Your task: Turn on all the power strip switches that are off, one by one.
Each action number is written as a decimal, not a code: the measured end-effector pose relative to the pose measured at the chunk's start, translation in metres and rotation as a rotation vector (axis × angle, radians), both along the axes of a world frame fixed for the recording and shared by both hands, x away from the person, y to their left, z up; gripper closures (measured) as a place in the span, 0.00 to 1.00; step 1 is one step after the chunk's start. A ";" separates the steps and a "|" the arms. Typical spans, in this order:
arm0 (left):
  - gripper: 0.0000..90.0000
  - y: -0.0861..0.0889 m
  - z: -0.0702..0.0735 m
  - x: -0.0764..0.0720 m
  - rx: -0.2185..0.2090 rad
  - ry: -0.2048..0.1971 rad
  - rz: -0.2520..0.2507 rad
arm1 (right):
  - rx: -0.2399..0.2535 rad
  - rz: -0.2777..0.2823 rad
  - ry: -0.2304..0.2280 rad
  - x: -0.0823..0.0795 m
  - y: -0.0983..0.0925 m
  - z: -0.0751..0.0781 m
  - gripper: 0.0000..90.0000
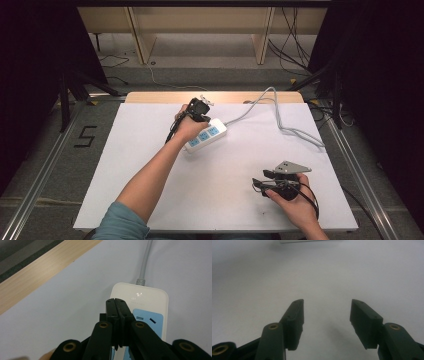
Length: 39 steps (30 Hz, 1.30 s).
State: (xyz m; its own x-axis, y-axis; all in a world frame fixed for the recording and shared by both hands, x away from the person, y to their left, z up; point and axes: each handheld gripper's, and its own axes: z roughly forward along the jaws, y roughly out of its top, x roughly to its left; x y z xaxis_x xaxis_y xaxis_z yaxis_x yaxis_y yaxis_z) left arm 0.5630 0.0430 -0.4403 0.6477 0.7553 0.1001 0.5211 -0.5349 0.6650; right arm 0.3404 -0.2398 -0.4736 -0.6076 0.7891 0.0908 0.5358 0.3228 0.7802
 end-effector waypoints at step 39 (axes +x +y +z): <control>1.00 -0.009 -0.012 0.009 -0.035 0.067 0.020 | -0.003 0.007 0.002 0.000 -0.001 0.000 0.51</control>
